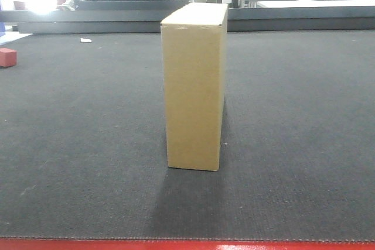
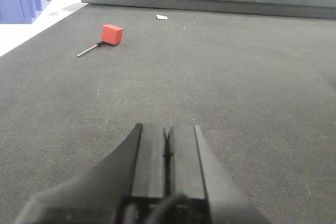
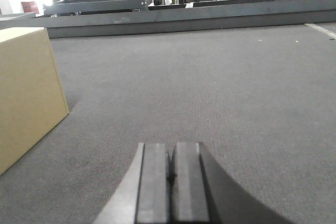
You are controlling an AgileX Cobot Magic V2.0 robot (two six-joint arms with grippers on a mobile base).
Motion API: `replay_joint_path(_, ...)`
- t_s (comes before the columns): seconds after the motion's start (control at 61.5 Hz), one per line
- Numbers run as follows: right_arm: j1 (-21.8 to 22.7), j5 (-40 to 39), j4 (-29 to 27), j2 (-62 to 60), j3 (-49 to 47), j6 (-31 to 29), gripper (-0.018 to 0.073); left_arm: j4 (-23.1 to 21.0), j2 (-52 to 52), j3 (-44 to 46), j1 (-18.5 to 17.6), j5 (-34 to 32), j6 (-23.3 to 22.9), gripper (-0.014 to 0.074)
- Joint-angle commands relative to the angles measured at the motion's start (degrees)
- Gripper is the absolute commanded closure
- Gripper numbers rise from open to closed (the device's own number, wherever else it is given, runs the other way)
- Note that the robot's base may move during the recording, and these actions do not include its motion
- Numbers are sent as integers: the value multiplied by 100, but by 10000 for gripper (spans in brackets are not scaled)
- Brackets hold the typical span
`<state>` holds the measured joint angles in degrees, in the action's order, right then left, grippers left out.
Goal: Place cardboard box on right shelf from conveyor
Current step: 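Move the right gripper open toward the upright cardboard box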
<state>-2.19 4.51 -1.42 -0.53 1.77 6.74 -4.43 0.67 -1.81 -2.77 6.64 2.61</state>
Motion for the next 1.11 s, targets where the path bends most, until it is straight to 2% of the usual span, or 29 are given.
replay_joint_path(0.0,0,-543,59,-113,-31,-56,501,-34,86,-55,-13,-488,2,713)
replay_joint_path(0.683,0,-543,59,-113,-31,-56,501,-34,86,-55,-13,-488,2,713)
replay_joint_path(0.911,0,-850,59,-113,-45,-56,501,-34,86,-55,-13,-488,2,712)
replay_joint_path(1.009,0,-827,59,-113,-323,-51,501,-34,86,-55,-13,-488,2,713)
replay_joint_path(1.09,0,-517,59,-45,-808,-51,501,-34,86,-55,-13,-488,2,713)
